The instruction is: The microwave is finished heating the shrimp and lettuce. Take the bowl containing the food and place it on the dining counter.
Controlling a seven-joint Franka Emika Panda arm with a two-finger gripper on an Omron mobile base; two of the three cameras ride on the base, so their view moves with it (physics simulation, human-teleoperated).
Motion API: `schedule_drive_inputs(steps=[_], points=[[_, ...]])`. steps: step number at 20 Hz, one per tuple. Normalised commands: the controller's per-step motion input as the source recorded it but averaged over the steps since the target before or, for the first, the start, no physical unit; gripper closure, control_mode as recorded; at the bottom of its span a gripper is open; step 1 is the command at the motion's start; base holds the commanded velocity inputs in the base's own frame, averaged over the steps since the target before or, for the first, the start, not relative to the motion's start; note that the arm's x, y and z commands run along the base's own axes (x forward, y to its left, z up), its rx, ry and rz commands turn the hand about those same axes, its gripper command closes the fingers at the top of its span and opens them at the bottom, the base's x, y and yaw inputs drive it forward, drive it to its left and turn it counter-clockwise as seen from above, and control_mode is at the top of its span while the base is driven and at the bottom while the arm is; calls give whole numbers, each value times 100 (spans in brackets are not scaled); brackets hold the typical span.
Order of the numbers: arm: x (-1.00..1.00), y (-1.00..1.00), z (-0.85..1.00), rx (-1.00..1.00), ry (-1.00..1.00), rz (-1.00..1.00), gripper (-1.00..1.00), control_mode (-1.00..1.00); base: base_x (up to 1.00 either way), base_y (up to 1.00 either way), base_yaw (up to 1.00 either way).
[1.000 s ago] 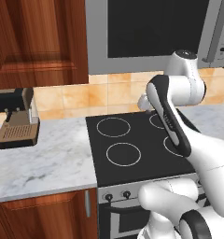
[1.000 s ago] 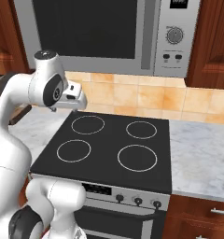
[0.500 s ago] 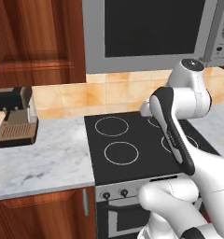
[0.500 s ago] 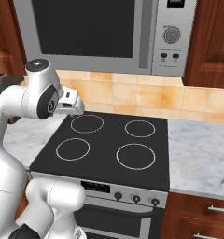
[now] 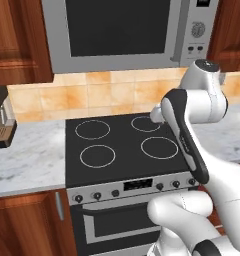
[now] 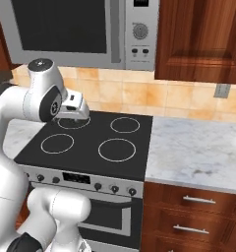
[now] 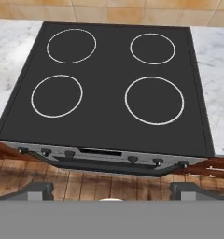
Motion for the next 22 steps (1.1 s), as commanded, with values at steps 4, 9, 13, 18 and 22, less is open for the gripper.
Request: schedule_drive_inputs(steps=[4,9,13,18,22], points=[[0,0,0,0,0,0,-100,100,-15,-42,0],[0,0,0,0,0,0,-100,-100,0,0,0],[-6,-1,3,0,-8,0,-100,-100,0,0,0],[-20,-6,36,0,-49,0,-100,-100,0,0,0],[-22,-32,57,0,-68,0,-100,-100,0,0,0]])
